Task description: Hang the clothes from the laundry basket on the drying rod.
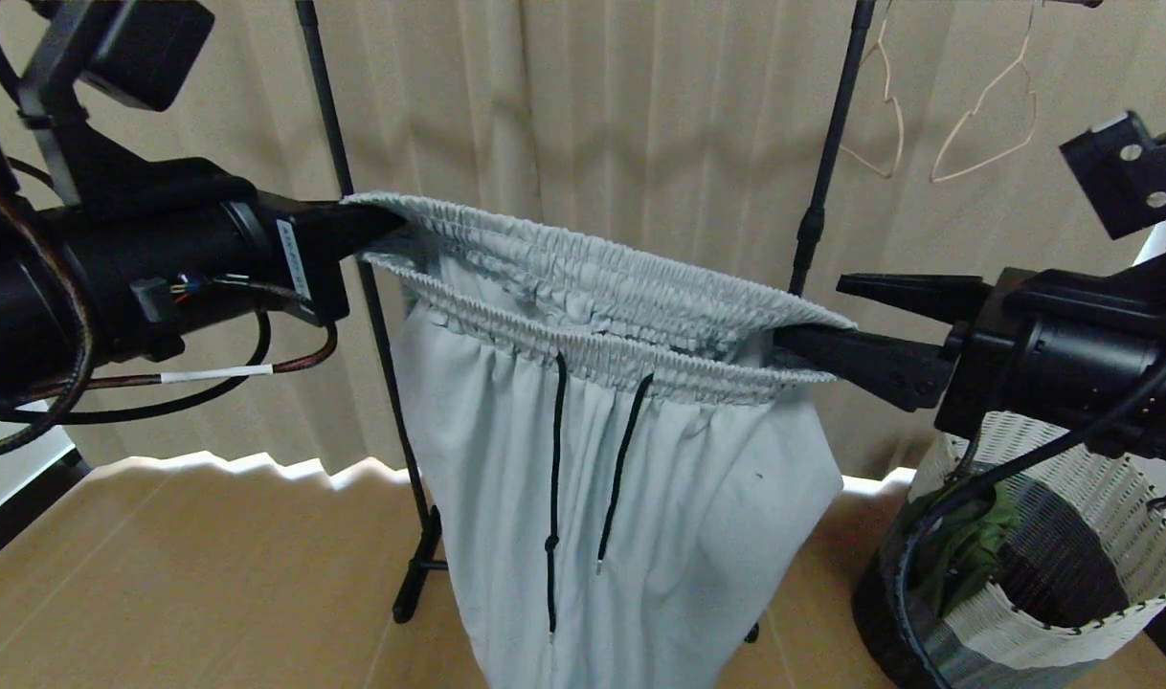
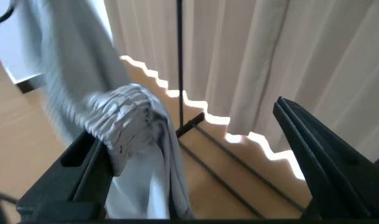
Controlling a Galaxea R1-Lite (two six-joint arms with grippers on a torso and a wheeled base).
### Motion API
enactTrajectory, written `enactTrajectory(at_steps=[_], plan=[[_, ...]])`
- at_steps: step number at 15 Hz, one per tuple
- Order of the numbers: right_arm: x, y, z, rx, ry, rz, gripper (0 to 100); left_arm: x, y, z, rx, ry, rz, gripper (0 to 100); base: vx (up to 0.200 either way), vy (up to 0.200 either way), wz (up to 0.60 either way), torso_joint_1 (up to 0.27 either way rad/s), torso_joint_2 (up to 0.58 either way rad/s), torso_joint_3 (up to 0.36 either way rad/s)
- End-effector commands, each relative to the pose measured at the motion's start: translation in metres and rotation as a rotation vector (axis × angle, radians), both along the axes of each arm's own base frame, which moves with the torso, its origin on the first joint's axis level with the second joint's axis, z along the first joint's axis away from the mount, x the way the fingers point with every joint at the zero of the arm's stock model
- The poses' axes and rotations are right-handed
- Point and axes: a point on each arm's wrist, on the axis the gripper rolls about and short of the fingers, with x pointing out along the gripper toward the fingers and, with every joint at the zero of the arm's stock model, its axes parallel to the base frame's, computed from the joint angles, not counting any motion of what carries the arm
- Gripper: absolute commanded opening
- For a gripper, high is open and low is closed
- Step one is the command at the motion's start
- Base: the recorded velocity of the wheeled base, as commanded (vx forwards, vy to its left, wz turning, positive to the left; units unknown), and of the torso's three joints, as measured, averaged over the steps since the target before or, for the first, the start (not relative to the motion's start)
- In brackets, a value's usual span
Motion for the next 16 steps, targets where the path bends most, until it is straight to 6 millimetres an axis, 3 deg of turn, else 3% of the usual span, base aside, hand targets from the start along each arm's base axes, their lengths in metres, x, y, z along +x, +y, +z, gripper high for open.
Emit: enactTrajectory(at_steps=[1, 8, 10, 12, 14, 15, 16], plan=[[-0.010, -0.006, 0.003, 0.015, -0.029, 0.001, 100, 0.004, 0.005, -0.008, 0.013, 0.026, 0.030, 0, 0.000, 0.000, 0.00, 0.000, 0.00, 0.000], [-0.011, -0.008, 0.002, 0.017, -0.040, -0.011, 100, 0.005, 0.007, -0.014, 0.044, 0.033, 0.093, 0, 0.000, 0.000, 0.00, 0.000, 0.00, 0.000], [0.000, -0.033, -0.014, -0.072, 0.013, -0.151, 100, 0.003, 0.020, -0.027, 0.160, 0.025, 0.175, 0, 0.000, 0.000, 0.00, 0.000, 0.00, 0.000], [0.004, -0.055, -0.033, -0.164, 0.064, -0.271, 100, -0.014, 0.040, -0.035, 0.230, 0.010, 0.230, 0, 0.000, 0.000, 0.00, 0.000, 0.00, 0.000], [0.006, -0.067, -0.040, -0.197, 0.085, -0.429, 100, -0.017, 0.053, -0.036, 0.229, 0.013, 0.287, 0, 0.000, 0.000, 0.00, 0.000, 0.00, 0.000], [0.006, -0.073, -0.046, -0.248, 0.097, -0.594, 100, -0.016, 0.065, -0.036, 0.224, 0.018, 0.341, 0, 0.000, 0.000, 0.00, 0.000, 0.00, 0.000], [0.006, -0.073, -0.046, -0.252, 0.098, -0.601, 100, -0.016, 0.066, -0.037, 0.223, 0.020, 0.344, 0, 0.000, 0.000, 0.00, 0.000, 0.00, 0.000]])
